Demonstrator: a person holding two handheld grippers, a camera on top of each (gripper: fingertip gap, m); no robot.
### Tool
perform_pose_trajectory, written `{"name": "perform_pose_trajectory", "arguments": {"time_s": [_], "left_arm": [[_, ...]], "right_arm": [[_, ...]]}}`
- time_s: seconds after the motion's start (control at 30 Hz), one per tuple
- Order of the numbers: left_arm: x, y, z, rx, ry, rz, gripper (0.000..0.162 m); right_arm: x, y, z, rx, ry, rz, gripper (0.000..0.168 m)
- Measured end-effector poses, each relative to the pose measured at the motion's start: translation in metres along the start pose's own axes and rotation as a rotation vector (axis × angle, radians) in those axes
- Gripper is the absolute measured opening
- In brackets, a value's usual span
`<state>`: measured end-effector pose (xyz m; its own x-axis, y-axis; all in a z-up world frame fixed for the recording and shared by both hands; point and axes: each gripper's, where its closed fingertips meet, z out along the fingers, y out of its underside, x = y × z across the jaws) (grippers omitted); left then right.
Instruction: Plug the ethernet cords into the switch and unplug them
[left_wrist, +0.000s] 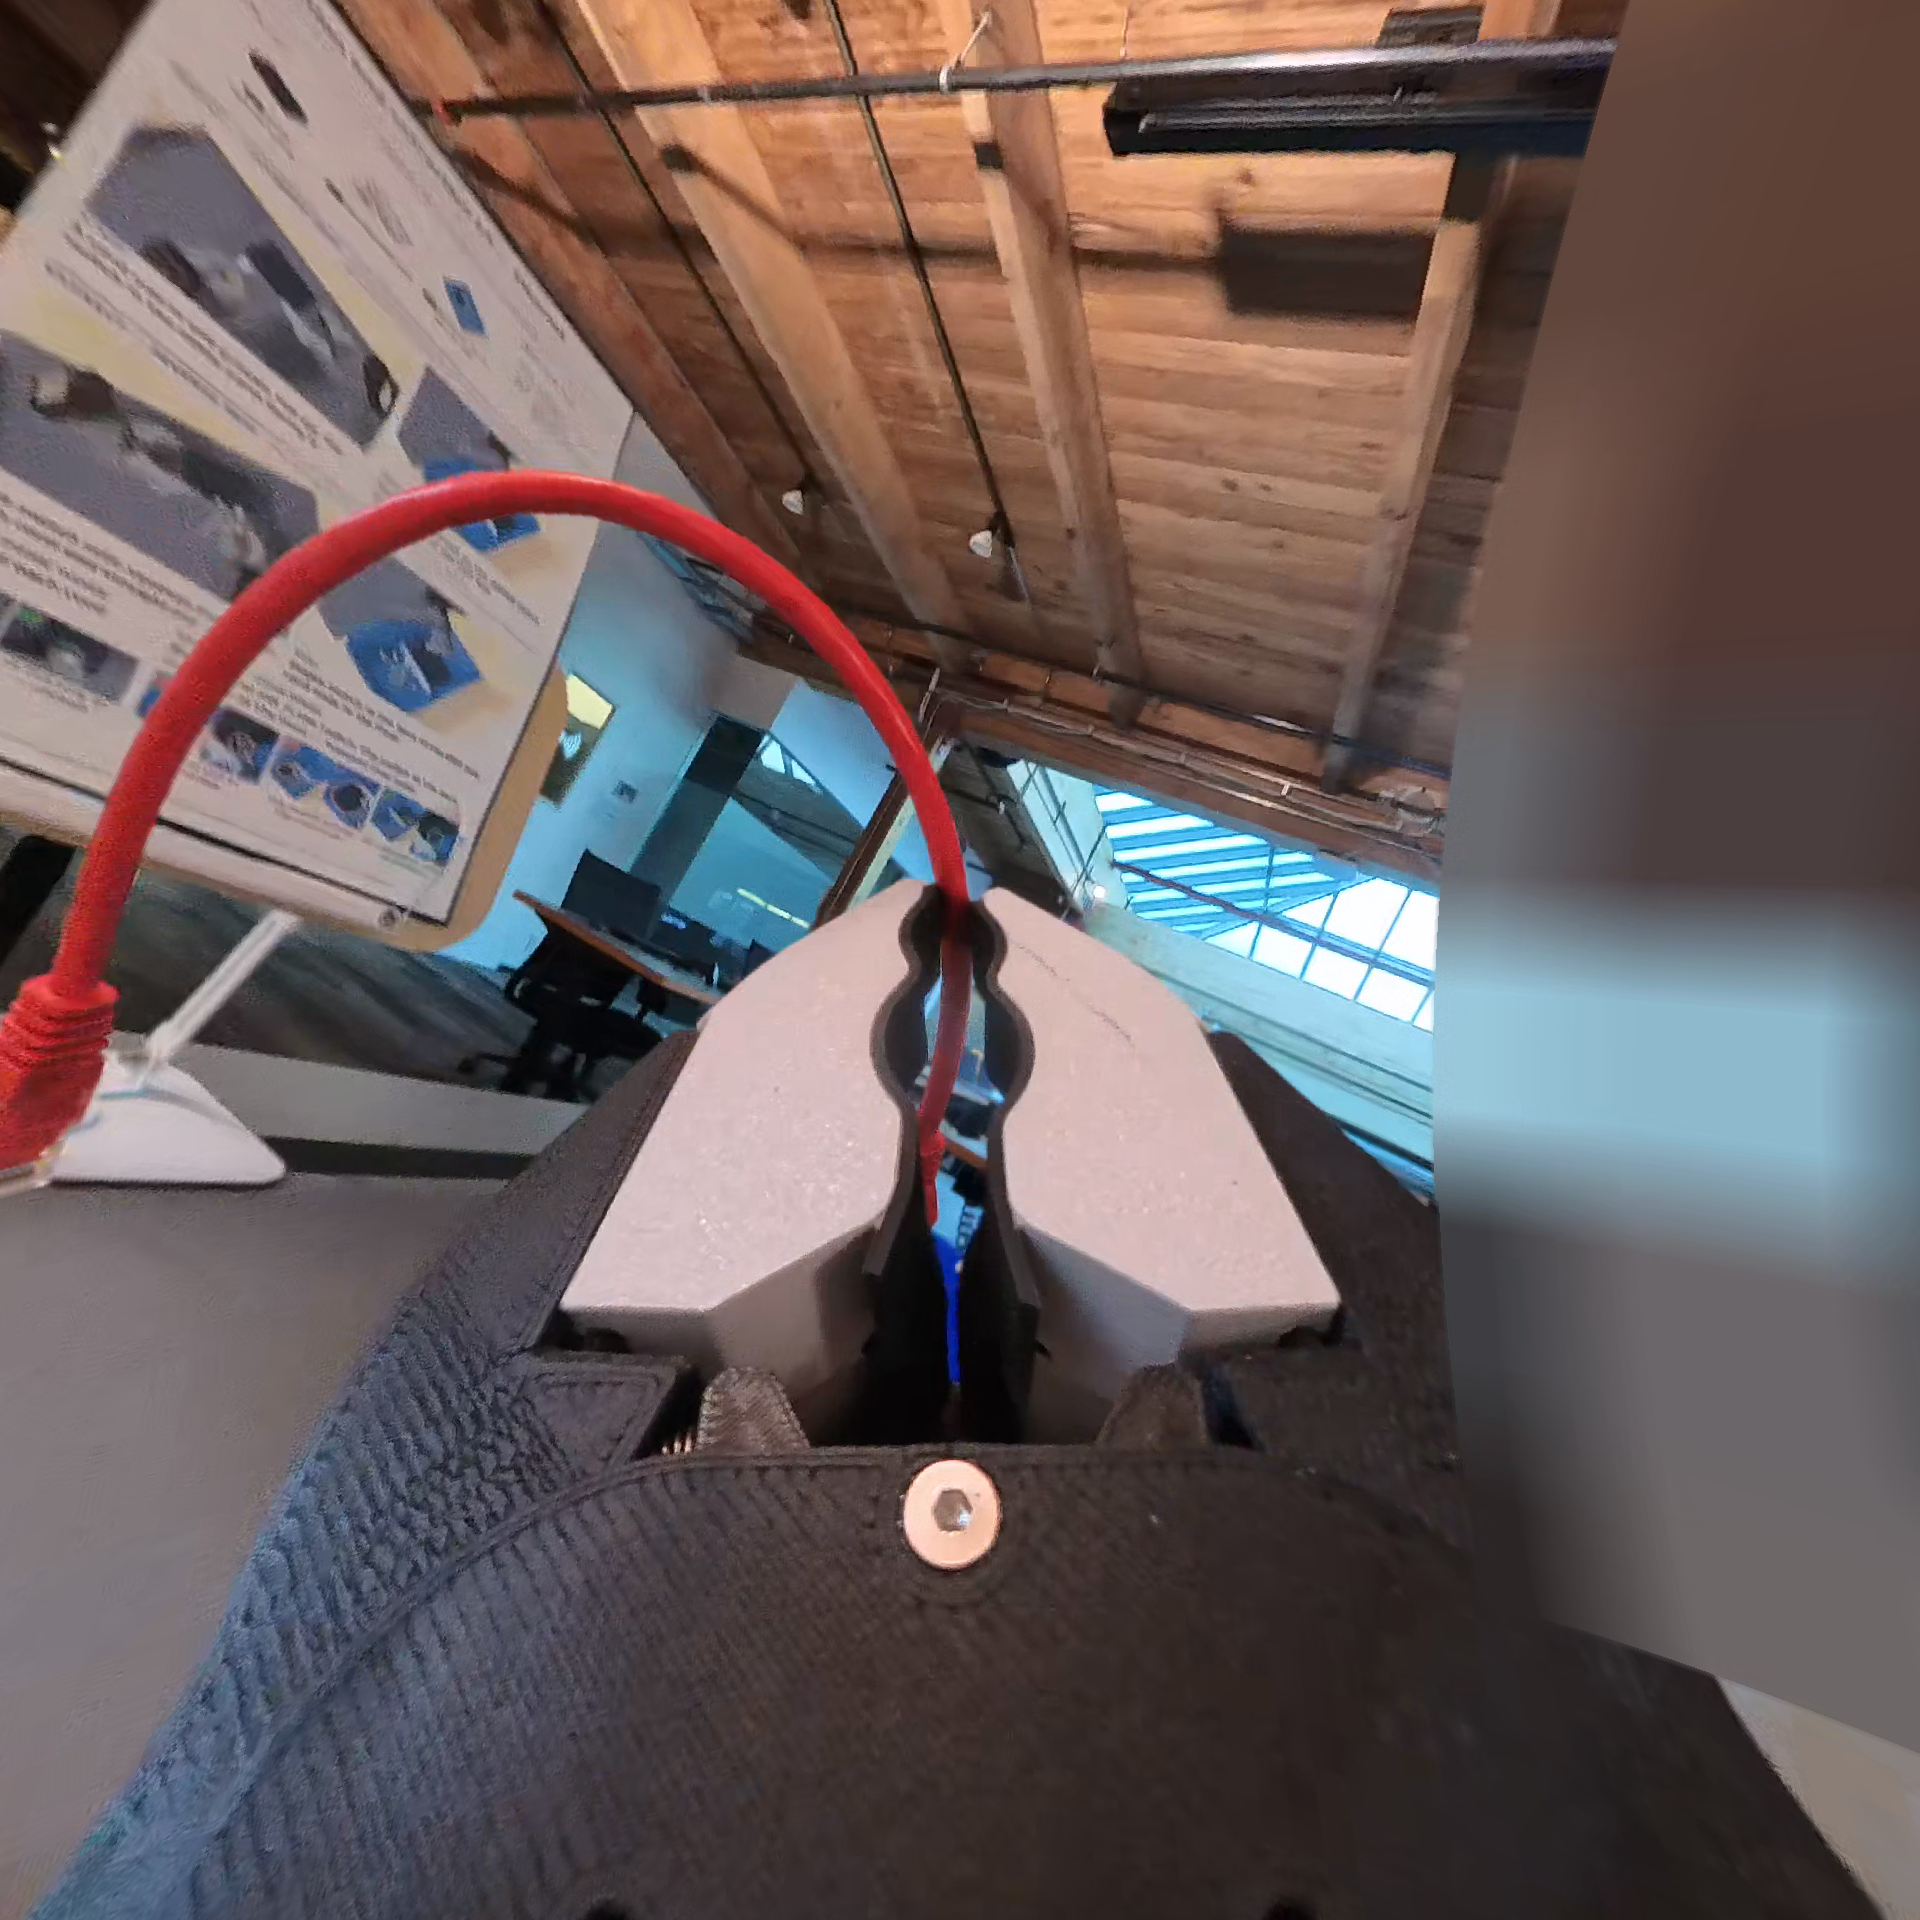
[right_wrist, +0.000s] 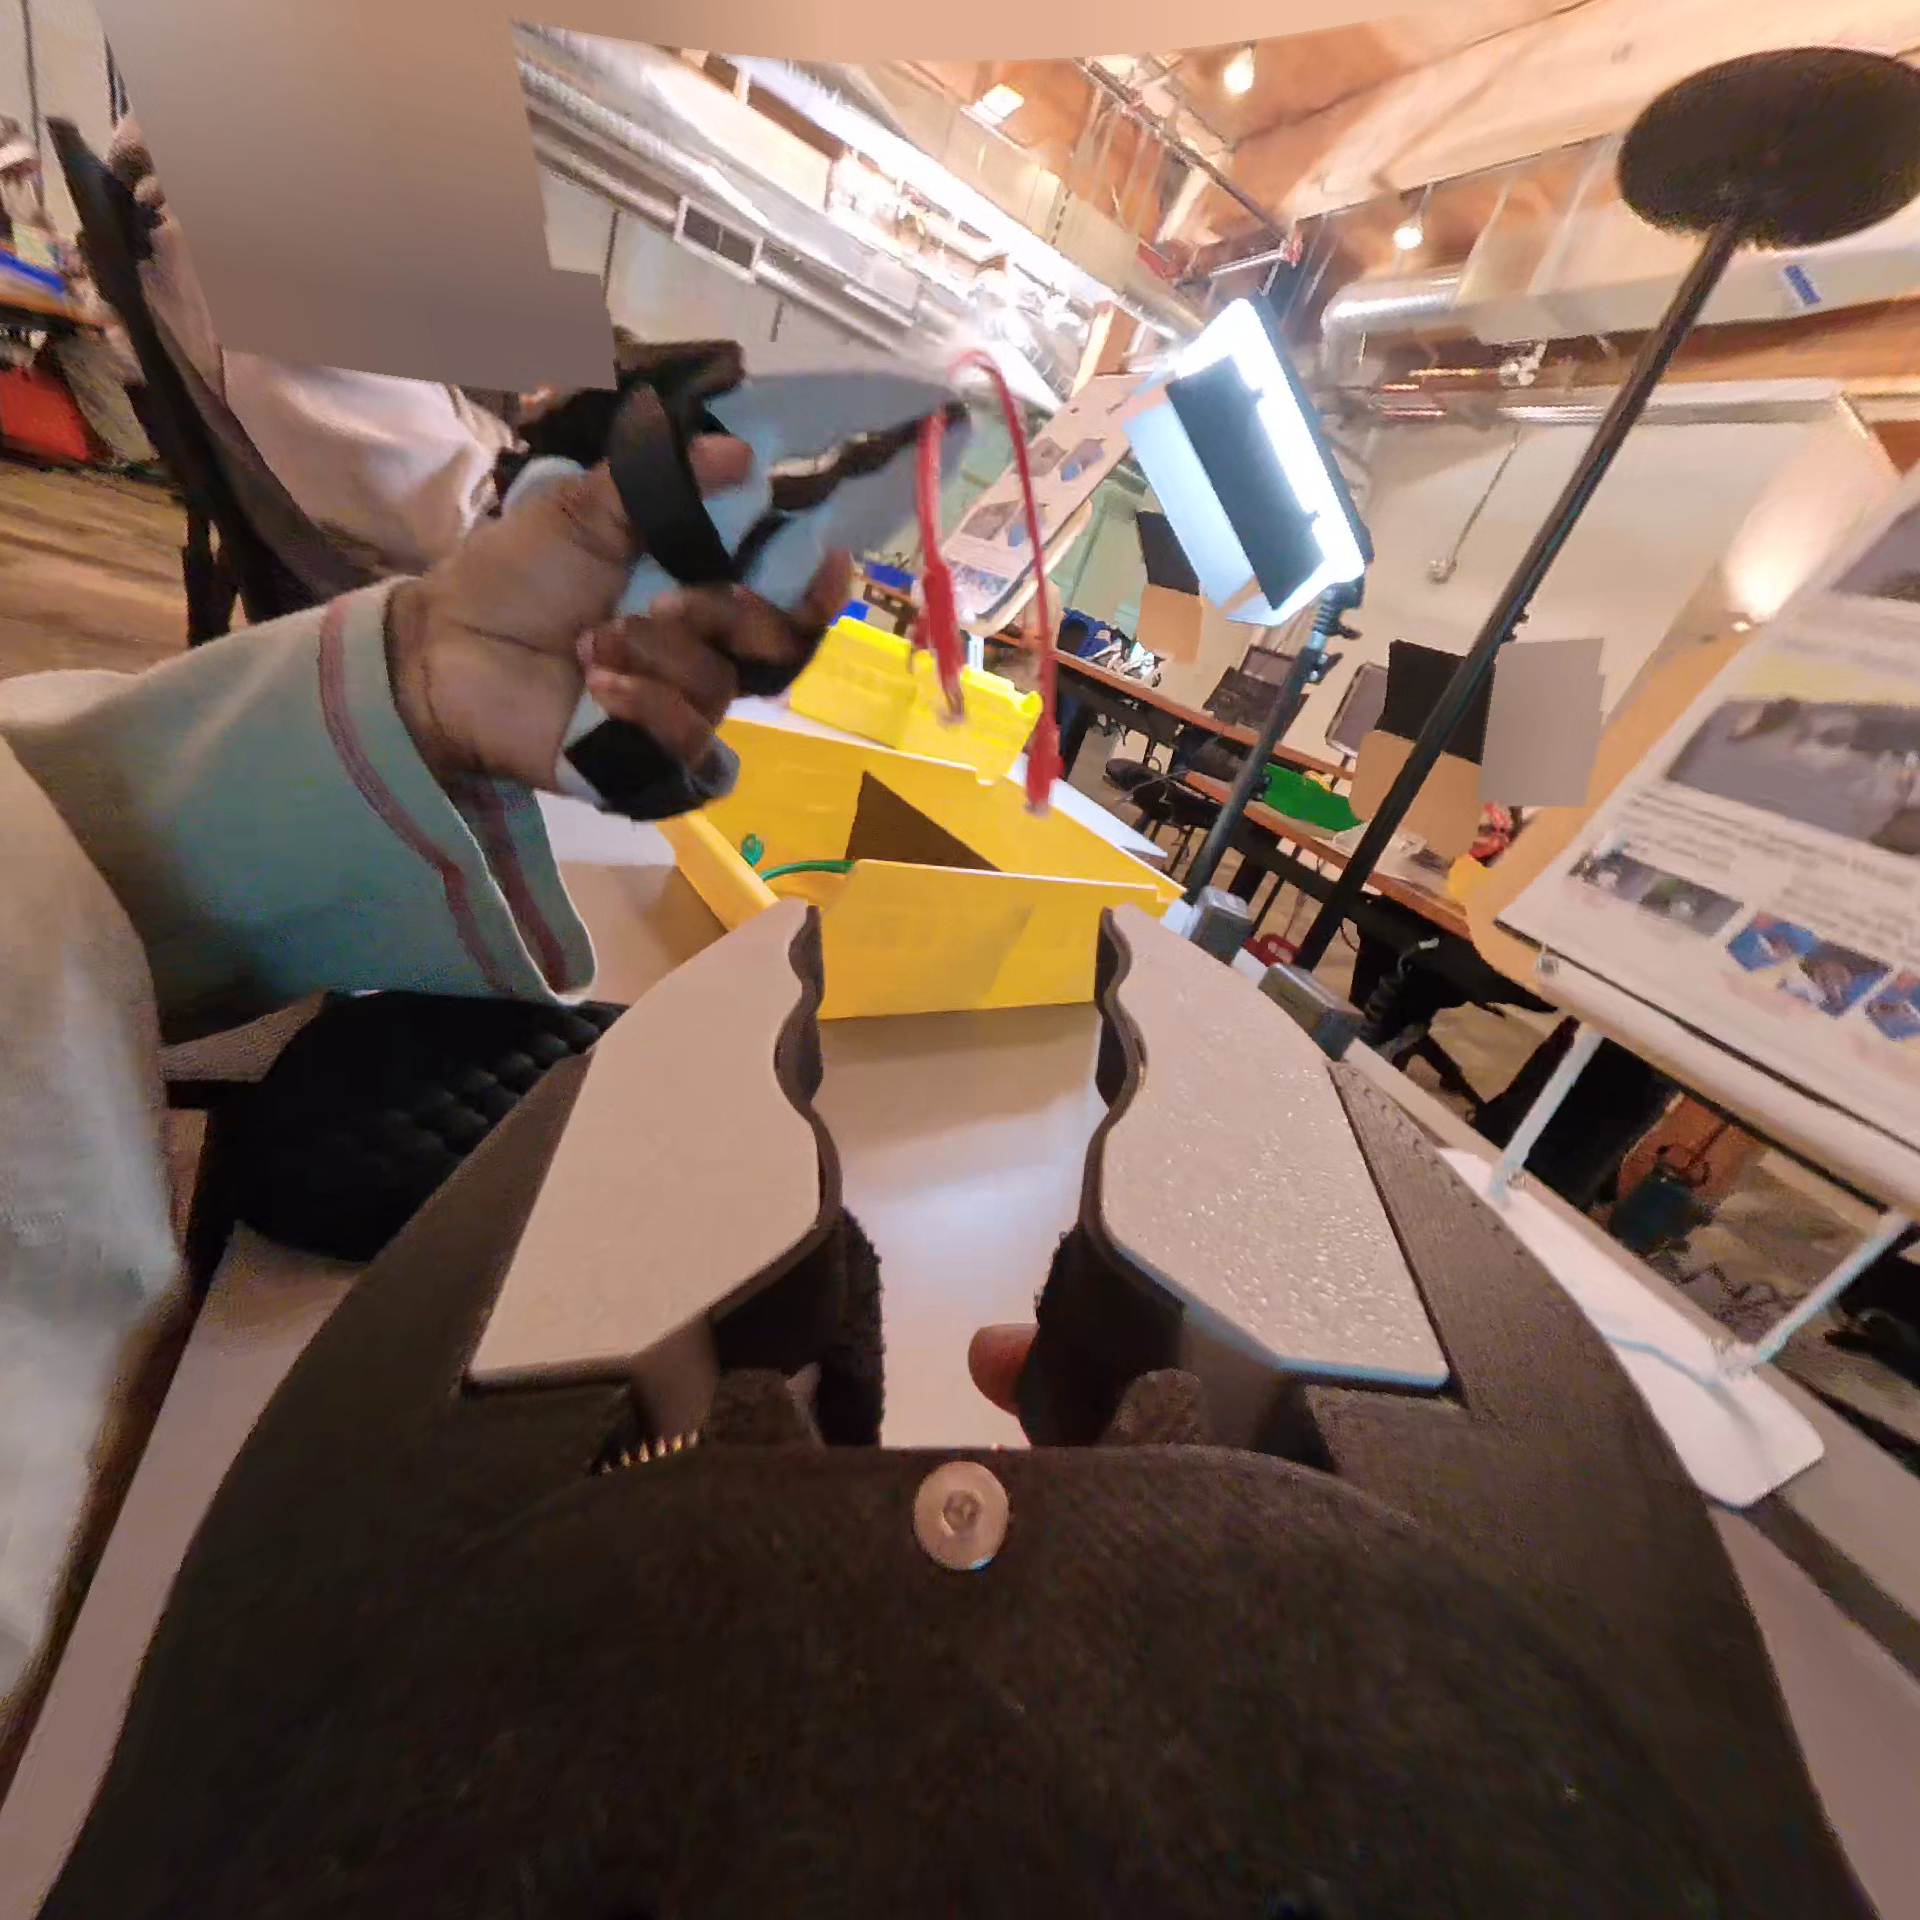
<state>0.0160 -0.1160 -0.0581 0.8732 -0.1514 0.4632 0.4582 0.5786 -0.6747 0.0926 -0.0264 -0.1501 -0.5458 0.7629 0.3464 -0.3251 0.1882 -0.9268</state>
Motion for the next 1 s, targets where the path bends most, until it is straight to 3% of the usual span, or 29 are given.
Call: {"name": "perform_pose_trajectory", "arguments": {"time_s": [0.3, 0.33, 0.37, 0.47, 0.5, 0.57, 0.67, 0.7, 0.77, 0.87, 1.0], "left_arm": [[0.020, 0.048, 0.013, -0.050, 0.080, -0.110, 0.005], [0.021, 0.051, 0.013, -0.052, 0.080, -0.112, 0.006], [0.022, 0.052, 0.013, -0.053, 0.084, -0.114, 0.006], [0.014, 0.055, 0.012, -0.098, 0.041, -0.080, 0.006], [0.006, 0.058, 0.010, -0.151, 0.005, -0.029, 0.011], [-0.015, 0.058, 0.000, -0.273, -0.101, 0.163, 0.034], [-0.040, 0.020, -0.015, -0.281, -0.324, 0.594, 0.059], [-0.031, 0.011, -0.013, -0.256, -0.307, 0.697, 0.061], [0.002, 0.030, -0.001, -0.312, -0.096, 0.756, 0.059], [0.023, 0.093, 0.005, -0.617, 0.202, 0.647, 0.058], [0.010, 0.137, -0.002, -0.942, 0.464, 0.793, 0.049]], "right_arm": [[-0.013, -0.009, 0.031, -0.084, -0.085, 0.017, 0.042], [-0.014, -0.010, 0.033, -0.087, -0.092, 0.008, 0.036], [-0.015, -0.010, 0.033, -0.096, -0.096, -0.008, 0.020], [-0.011, -0.009, 0.029, -0.130, -0.066, -0.111, 0.014], [-0.006, -0.008, 0.026, -0.157, -0.035, -0.170, 0.014], [0.010, -0.005, 0.016, -0.248, 0.047, -0.360, 0.013], [0.029, -0.001, 0.002, -0.403, 0.146, -0.705, 0.011], [0.031, -0.001, 0.000, -0.433, 0.156, -0.804, 0.010], [0.030, 0.005, -0.002, -0.483, 0.141, -0.951, 0.010], [0.016, 0.014, 0.002, -0.477, 0.039, -1.048, 0.009], [-0.001, 0.018, 0.001, -0.475, -0.109, -1.154, 0.010]]}}
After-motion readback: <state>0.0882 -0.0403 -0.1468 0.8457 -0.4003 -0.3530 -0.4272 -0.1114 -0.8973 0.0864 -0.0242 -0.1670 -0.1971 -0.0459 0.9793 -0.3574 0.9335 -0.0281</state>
